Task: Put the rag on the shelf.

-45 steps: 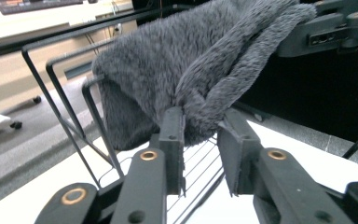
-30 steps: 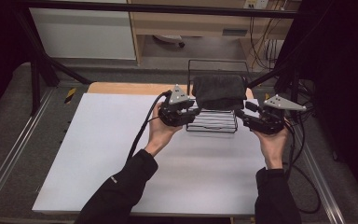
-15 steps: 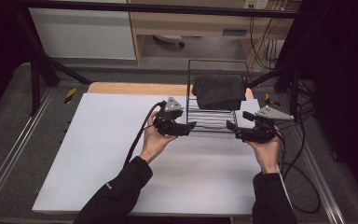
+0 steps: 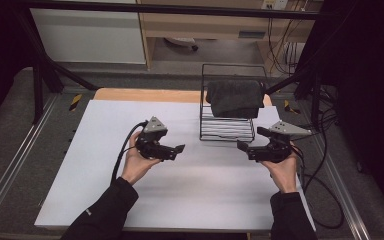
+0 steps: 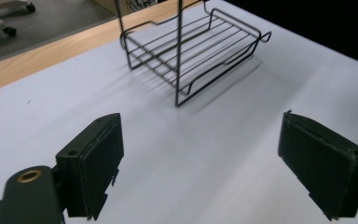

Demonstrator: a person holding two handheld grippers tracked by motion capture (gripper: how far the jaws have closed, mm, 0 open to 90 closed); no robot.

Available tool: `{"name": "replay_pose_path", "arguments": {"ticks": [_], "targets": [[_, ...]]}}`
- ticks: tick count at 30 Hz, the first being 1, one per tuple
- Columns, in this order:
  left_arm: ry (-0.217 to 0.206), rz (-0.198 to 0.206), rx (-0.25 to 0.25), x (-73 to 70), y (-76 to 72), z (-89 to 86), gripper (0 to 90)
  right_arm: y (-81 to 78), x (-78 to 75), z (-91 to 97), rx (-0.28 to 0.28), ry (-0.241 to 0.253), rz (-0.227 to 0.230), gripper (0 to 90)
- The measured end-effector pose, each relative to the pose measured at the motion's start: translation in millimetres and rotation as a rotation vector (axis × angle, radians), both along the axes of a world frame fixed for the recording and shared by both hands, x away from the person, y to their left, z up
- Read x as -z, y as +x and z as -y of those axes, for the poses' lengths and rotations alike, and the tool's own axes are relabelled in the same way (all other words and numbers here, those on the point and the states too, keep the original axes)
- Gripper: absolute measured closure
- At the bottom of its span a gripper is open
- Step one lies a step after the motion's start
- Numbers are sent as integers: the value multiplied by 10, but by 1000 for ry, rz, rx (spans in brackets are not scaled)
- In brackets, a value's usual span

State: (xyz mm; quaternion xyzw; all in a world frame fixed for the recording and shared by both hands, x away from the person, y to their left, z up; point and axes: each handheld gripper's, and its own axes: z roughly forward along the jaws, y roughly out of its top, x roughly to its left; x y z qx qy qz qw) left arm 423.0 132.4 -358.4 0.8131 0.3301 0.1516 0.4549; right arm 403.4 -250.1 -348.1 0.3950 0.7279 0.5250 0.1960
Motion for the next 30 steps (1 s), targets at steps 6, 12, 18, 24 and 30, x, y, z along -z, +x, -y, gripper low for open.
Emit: {"name": "replay_pose_path", "arguments": {"ticks": [6, 12, 18, 24, 30], "targets": [[9, 0, -25, 94, -157, -357, 135, -99, 55, -87, -38, 1, -21, 4], [18, -13, -56, 234, -319, -693, 135, -199, 168, -145, -72, 4, -43, 4], [18, -34, -90, 417, -459, -998, 135, -269, 344, -169, -92, -8, -76, 4], [29, -55, -118, 577, -588, -1269, 135, -318, 528, -140, -105, -17, -106, 4], [48, -62, -132, 704, -676, -1451, 134, -373, 695, -54, -110, -24, -132, 4]]}}
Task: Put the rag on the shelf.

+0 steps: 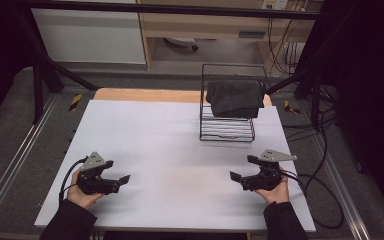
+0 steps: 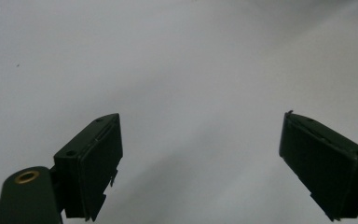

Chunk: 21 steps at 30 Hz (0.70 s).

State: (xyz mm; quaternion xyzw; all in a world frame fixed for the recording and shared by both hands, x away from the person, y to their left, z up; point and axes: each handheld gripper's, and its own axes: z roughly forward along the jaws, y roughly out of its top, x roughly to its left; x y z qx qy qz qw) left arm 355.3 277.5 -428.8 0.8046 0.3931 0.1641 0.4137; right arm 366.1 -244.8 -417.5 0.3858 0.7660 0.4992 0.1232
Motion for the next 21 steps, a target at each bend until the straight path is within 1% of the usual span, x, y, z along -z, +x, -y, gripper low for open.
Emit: {"name": "replay_pose_path", "arguments": {"ticks": [4, 6, 9, 13, 17, 21], "targets": [[-13, -14, -9, 66, -13, -75, 135, -41, 94, 82, -1, -4, -6, 4], [-12, -15, -7, 97, -22, -93, 136, -63, 142, 118, 4, -13, -17, 4], [2, -16, 2, 141, -31, -101, 136, -95, 218, 150, 7, -15, -26, 4], [6, -18, 12, 154, -26, -97, 136, -90, 305, 152, 5, -39, -53, 4], [9, -16, 18, 157, -28, -88, 136, -84, 337, 138, -8, -56, -57, 4], [6, -17, 18, 154, -32, -84, 136, -87, 342, 138, -14, -55, -55, 3]]}}
